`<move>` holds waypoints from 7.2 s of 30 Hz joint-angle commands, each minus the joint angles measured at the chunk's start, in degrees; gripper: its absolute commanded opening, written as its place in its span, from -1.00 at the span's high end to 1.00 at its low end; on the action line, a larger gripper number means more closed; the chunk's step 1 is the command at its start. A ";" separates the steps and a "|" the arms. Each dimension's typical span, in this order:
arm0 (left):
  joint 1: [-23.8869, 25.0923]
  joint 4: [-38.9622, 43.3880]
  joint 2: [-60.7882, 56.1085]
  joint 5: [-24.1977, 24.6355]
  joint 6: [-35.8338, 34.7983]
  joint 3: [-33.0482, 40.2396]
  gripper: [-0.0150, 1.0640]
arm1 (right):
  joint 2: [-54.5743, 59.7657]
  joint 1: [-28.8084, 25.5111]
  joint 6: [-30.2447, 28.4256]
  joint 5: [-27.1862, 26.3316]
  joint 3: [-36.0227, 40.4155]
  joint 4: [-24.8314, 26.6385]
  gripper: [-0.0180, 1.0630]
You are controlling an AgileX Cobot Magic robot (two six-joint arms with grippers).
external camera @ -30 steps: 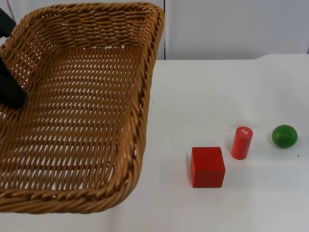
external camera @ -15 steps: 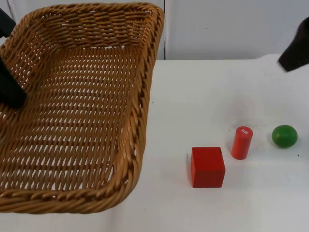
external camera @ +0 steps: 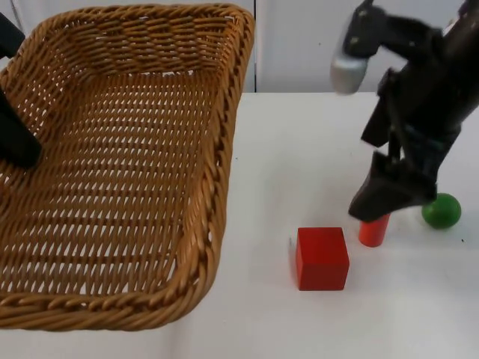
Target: Pick up the basket with the left hand and place the object to the left of the red cylinder into the basket with the right hand.
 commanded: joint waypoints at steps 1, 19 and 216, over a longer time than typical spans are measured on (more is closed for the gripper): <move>0.11 -1.68 -0.60 0.29 0.20 -0.06 0.98 | 0.83 0.48 -0.92 0.18 -0.58 -0.39 -0.94; 0.11 -1.54 -0.60 0.18 0.20 -0.06 0.98 | 9.39 2.59 -8.12 -6.63 -0.58 0.24 -0.94; 0.11 0.97 -0.60 0.28 0.01 -0.06 0.98 | -5.11 15.61 28.01 9.57 -25.87 -0.44 -0.71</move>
